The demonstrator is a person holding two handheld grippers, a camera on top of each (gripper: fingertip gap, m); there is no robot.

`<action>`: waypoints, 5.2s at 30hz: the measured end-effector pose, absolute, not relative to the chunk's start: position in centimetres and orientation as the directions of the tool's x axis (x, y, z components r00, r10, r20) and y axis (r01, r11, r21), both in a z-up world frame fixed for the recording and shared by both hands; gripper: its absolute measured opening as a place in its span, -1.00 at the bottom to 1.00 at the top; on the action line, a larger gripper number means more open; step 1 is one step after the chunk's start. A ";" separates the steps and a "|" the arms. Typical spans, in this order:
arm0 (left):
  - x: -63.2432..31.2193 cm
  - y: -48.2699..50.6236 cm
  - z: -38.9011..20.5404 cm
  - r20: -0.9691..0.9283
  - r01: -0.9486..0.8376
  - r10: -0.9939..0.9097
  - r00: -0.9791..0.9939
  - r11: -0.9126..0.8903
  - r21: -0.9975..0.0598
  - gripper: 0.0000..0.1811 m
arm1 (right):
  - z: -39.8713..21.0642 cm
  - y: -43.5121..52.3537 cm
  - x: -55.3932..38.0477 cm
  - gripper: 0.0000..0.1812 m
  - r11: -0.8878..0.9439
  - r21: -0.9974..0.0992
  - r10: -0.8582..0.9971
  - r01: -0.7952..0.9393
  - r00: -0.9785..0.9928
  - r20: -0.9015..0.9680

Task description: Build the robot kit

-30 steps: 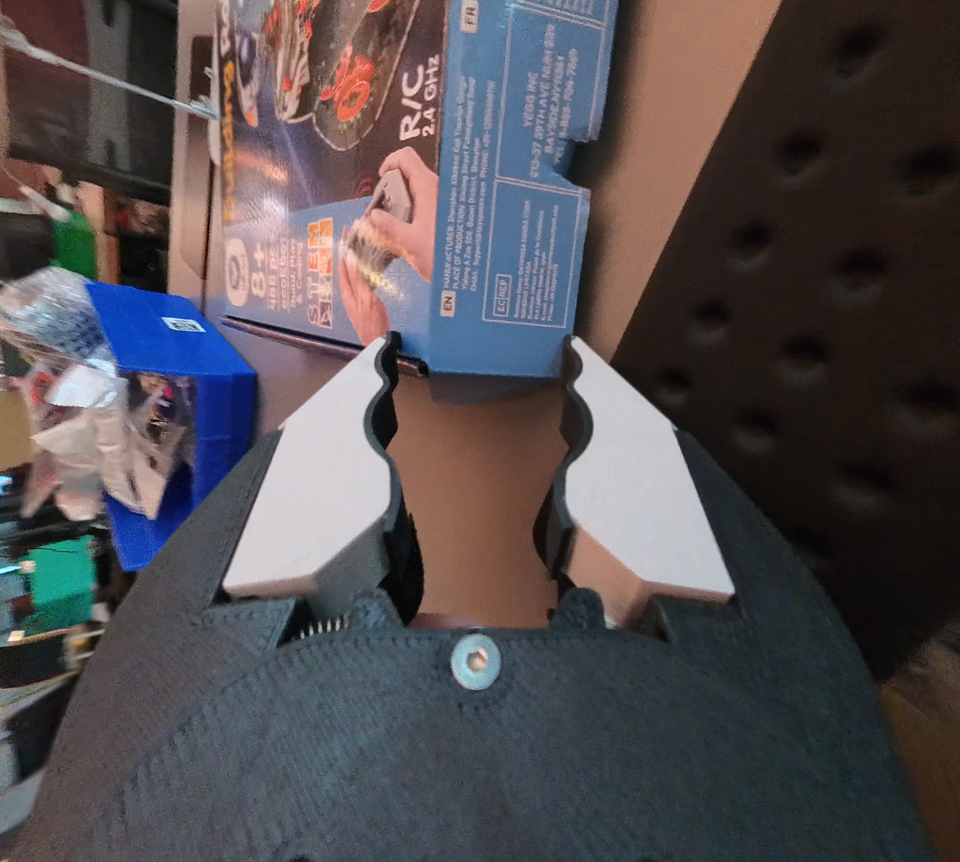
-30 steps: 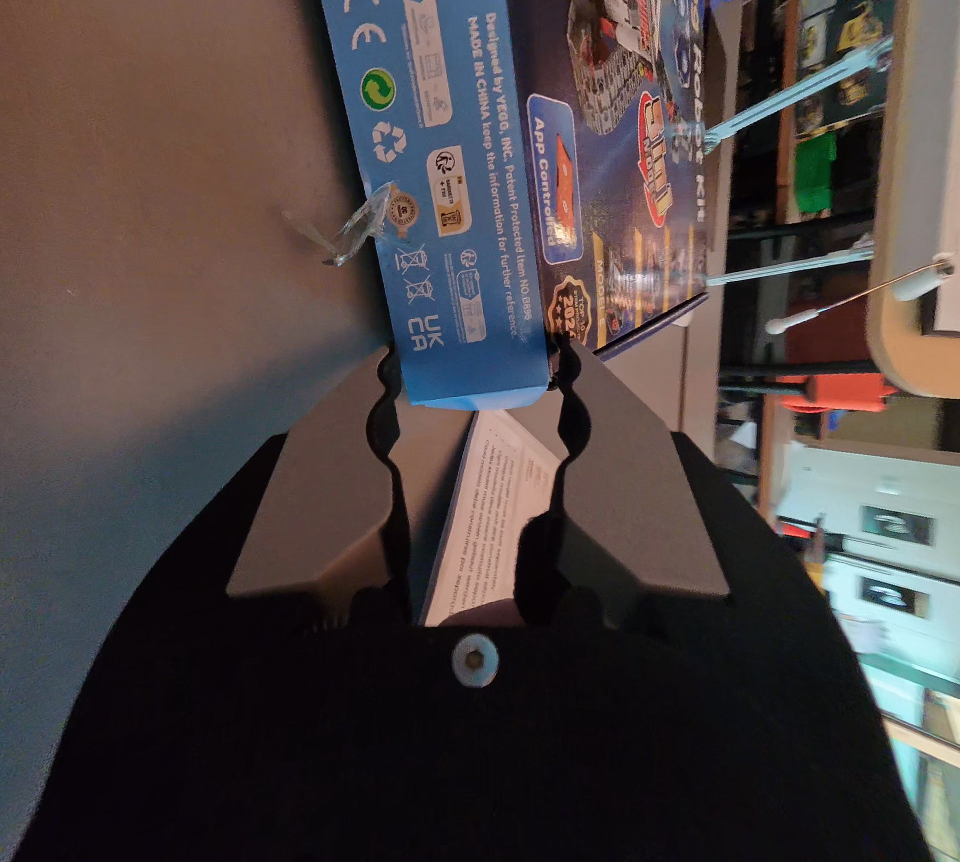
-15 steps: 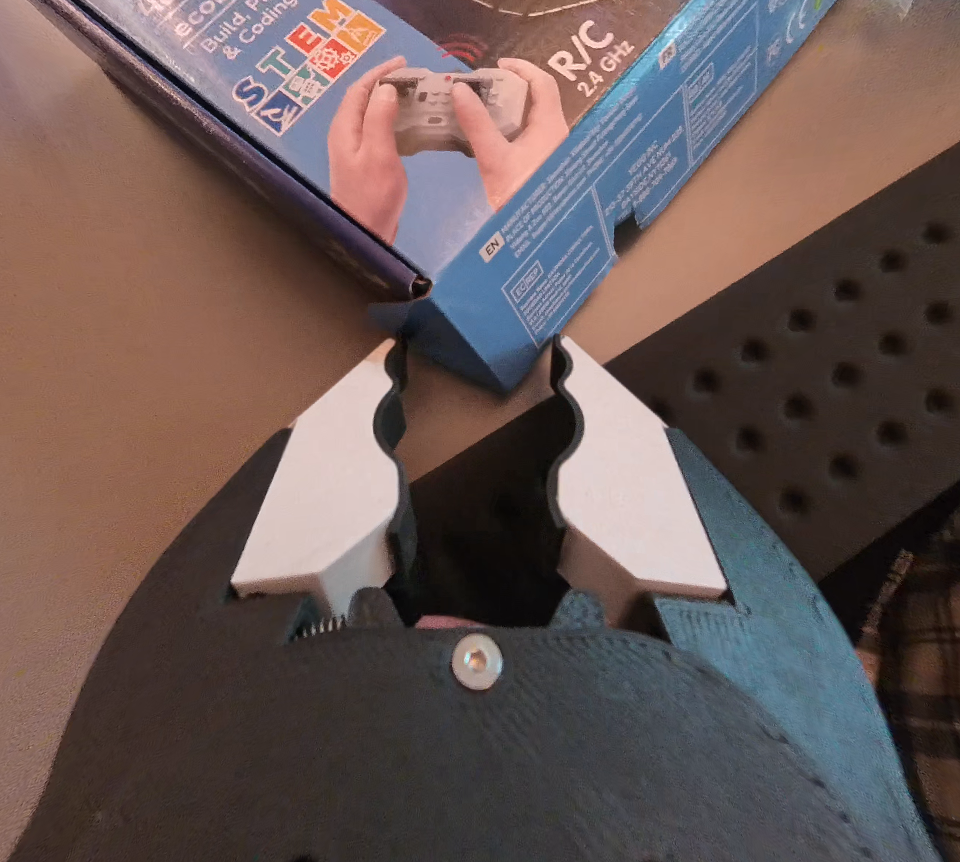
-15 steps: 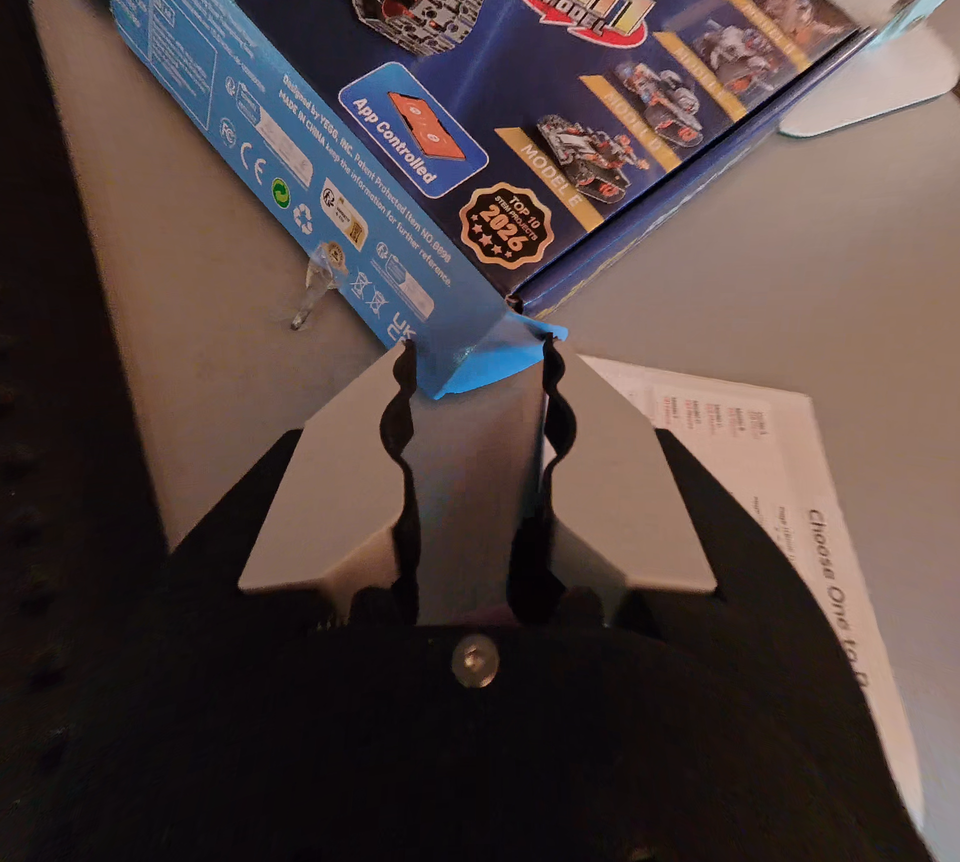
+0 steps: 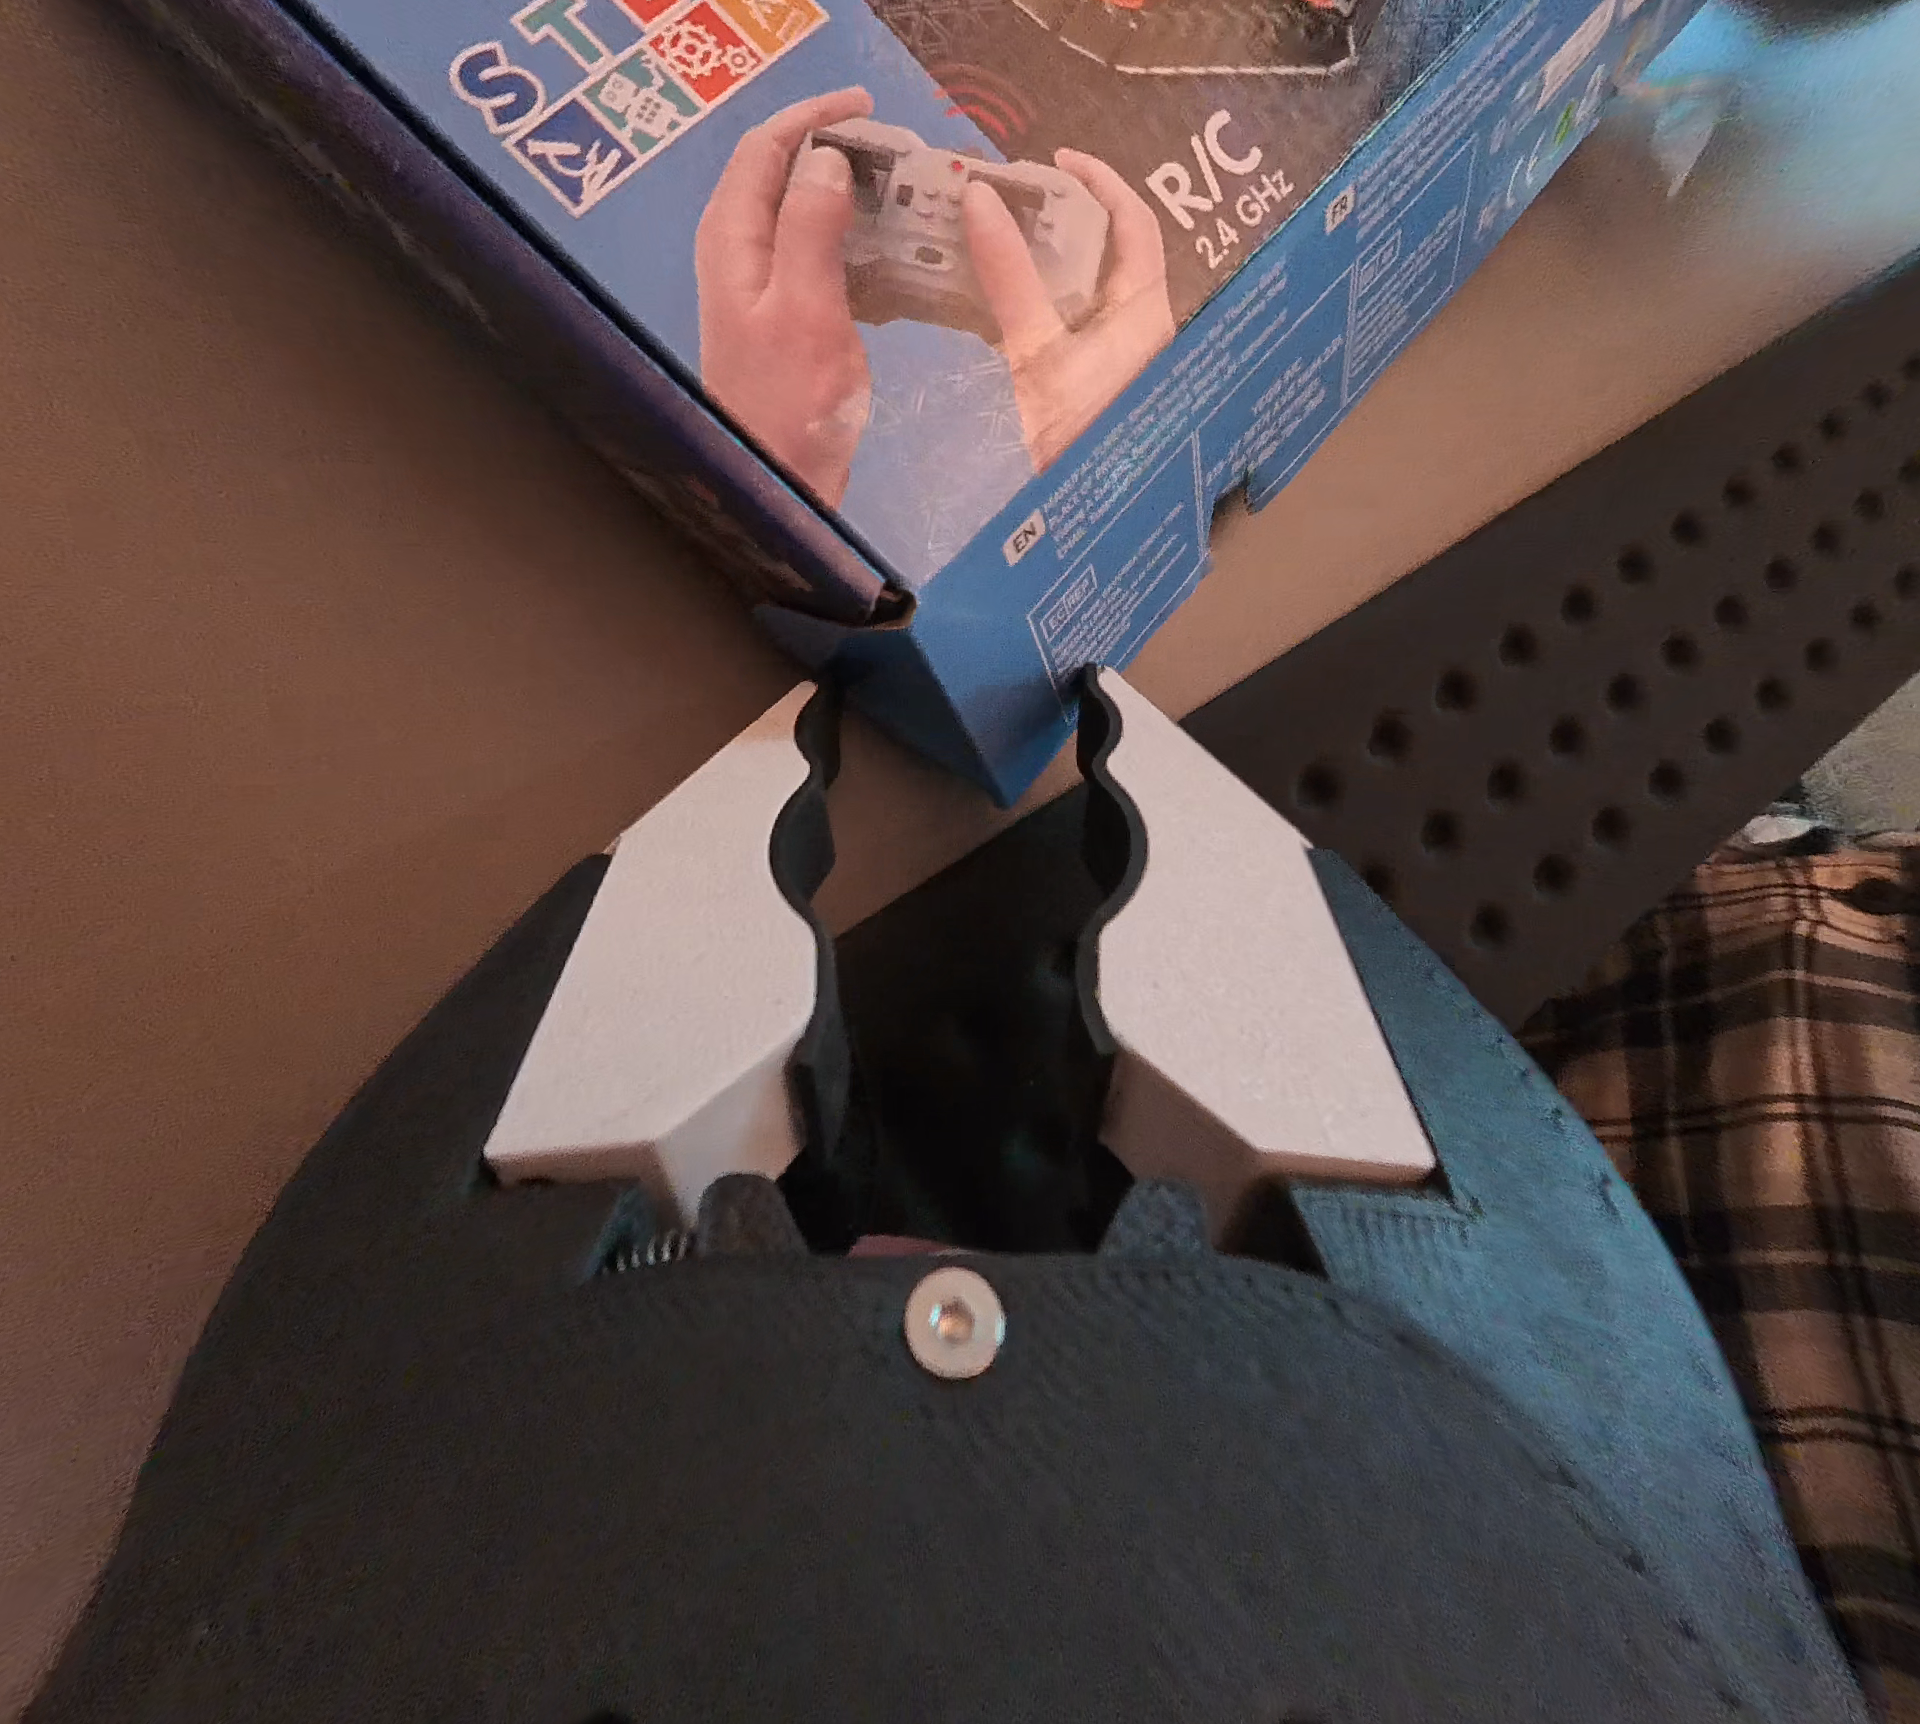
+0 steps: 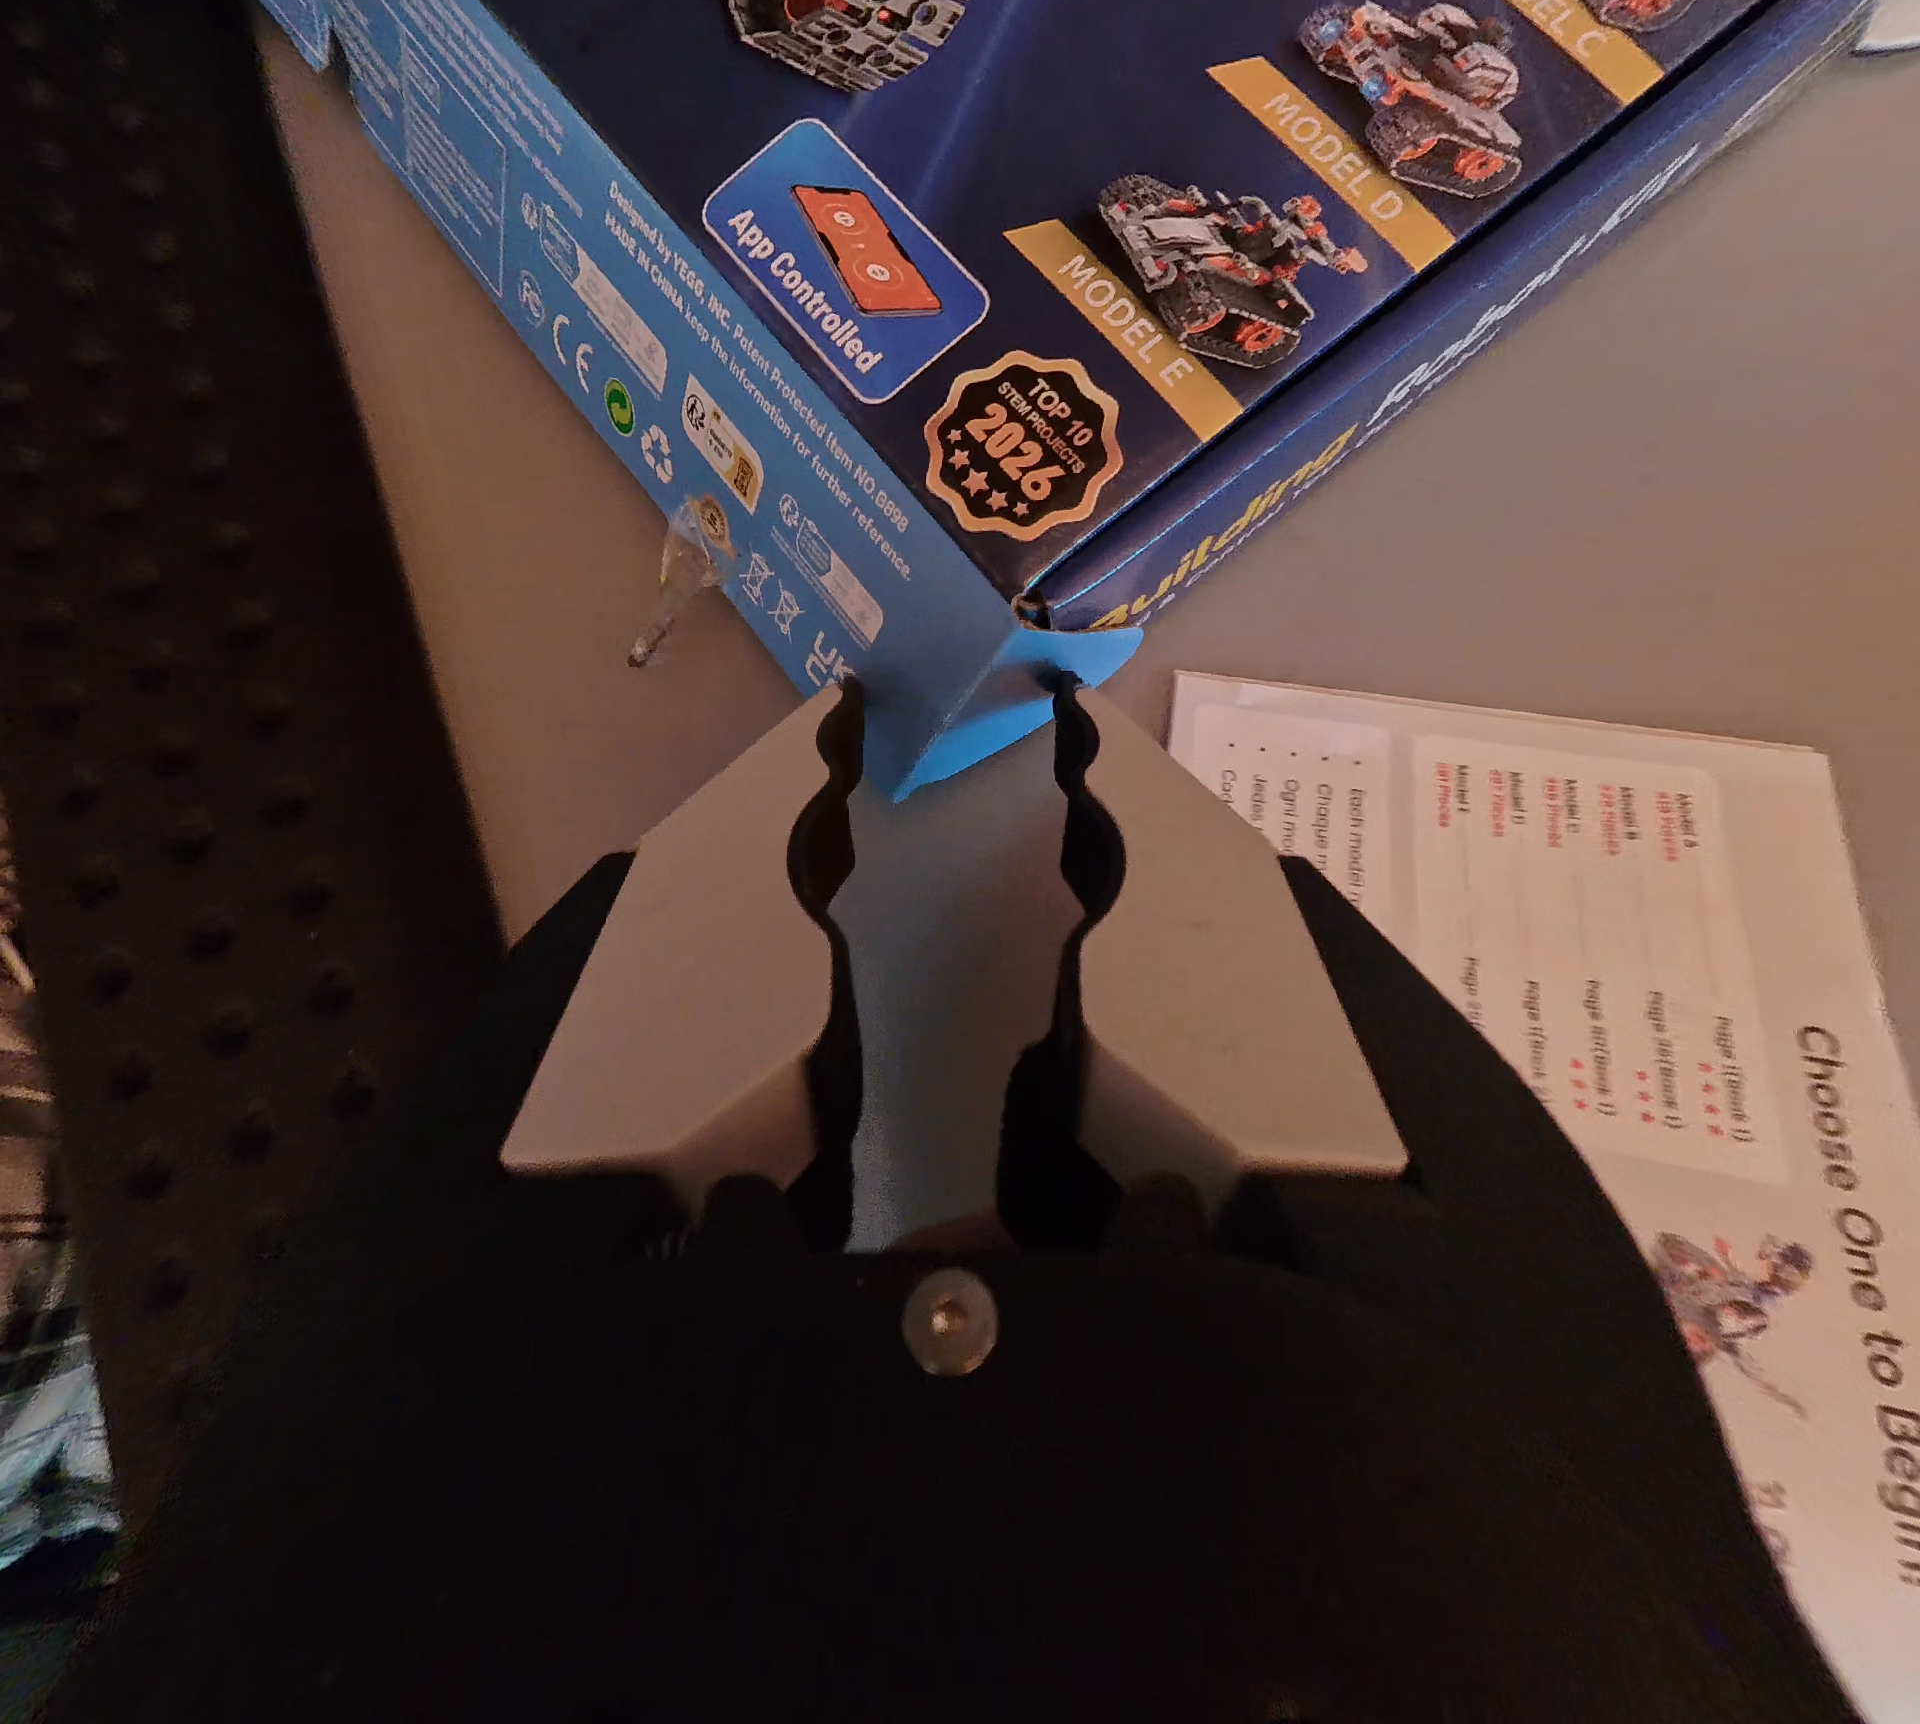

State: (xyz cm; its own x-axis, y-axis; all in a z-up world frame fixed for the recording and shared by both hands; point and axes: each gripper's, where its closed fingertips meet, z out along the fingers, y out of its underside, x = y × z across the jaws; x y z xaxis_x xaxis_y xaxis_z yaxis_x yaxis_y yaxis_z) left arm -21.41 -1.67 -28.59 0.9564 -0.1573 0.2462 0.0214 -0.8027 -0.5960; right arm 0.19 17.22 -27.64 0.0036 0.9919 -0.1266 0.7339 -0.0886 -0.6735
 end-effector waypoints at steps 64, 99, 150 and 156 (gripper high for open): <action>-18.3 -3.2 -26.7 0.672 0.170 -0.107 0.732 -0.927 -0.333 -0.40 | -27.6 15.1 4.5 -0.57 -0.260 -0.451 0.851 0.854 -0.018 -0.524; -16.8 -4.0 -28.1 0.429 0.002 -0.264 0.864 -0.849 -0.528 -0.33 | -27.9 11.9 6.1 -0.59 -0.245 -0.597 0.907 0.764 -0.036 -0.419; -21.2 -5.0 -25.8 0.123 -0.257 -0.407 0.905 -0.755 -0.604 -0.35 | -28.5 9.5 3.6 -0.71 -0.063 -0.633 0.985 0.771 -0.056 -0.166; -21.7 -5.1 -26.4 0.170 -0.230 -0.387 0.906 -0.790 -0.569 -0.36 | -28.2 8.1 3.6 -0.72 -0.101 -0.614 0.963 0.783 -0.077 -0.257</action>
State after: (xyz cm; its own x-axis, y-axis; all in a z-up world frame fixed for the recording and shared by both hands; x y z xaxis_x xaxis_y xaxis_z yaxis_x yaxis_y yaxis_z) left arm -21.71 -5.09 -26.44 0.9065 -0.3865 0.1699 -0.2302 -0.7898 -0.5686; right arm 3.63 8.08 -28.19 -0.0773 0.9633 -0.2570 0.7825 -0.1011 -0.6143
